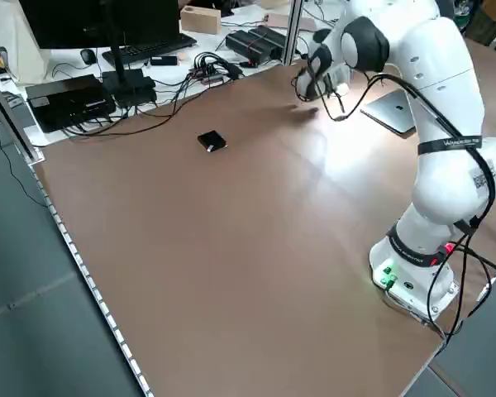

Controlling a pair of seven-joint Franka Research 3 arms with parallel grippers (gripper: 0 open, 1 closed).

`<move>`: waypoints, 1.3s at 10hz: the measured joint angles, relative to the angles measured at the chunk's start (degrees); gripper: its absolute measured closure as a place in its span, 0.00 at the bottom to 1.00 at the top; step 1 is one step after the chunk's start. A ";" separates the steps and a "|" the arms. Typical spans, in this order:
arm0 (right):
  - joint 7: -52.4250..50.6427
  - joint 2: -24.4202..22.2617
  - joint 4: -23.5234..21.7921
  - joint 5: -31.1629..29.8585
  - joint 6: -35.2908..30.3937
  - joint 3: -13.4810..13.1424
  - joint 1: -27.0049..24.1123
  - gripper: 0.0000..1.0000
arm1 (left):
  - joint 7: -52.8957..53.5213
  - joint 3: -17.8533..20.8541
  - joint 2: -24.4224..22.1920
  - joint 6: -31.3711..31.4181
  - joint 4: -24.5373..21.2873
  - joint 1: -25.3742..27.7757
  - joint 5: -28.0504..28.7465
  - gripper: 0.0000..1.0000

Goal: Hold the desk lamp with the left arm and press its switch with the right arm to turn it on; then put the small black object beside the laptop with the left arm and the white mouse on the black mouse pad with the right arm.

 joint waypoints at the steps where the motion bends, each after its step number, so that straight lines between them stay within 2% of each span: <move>1: -3.69 0.18 -0.31 0.00 0.90 0.05 -1.76 0.01 | -0.95 -0.05 -2.91 -7.44 0.44 2.43 -0.11 0.00; 4: -13.33 2.61 -1.17 -0.01 6.41 0.17 -5.44 0.01 | -9.19 -0.02 -10.05 -29.22 5.41 8.19 -0.30 0.00; 6: -17.02 4.98 -1.37 -0.12 7.16 0.19 -6.94 0.01 | -11.88 0.22 -12.59 -38.04 8.59 11.91 -0.29 0.00; 9: -20.72 7.14 -1.40 -0.14 7.47 0.20 -9.44 0.01 | -11.99 0.47 -15.70 -44.55 8.89 19.38 -0.12 0.00; 10: -20.90 7.39 -1.39 -0.14 7.50 0.24 -9.67 0.01 | -11.99 0.52 -16.11 -45.02 8.88 20.86 0.30 0.00; 12: -20.90 7.92 -1.40 -0.14 7.50 0.43 -9.68 0.01 | -13.33 1.84 -15.35 -43.44 8.67 21.65 5.85 0.00; 13: -20.90 8.02 -1.40 -0.14 7.50 0.50 -9.68 0.01 | -14.02 3.38 -14.15 -40.50 8.50 21.73 8.05 0.00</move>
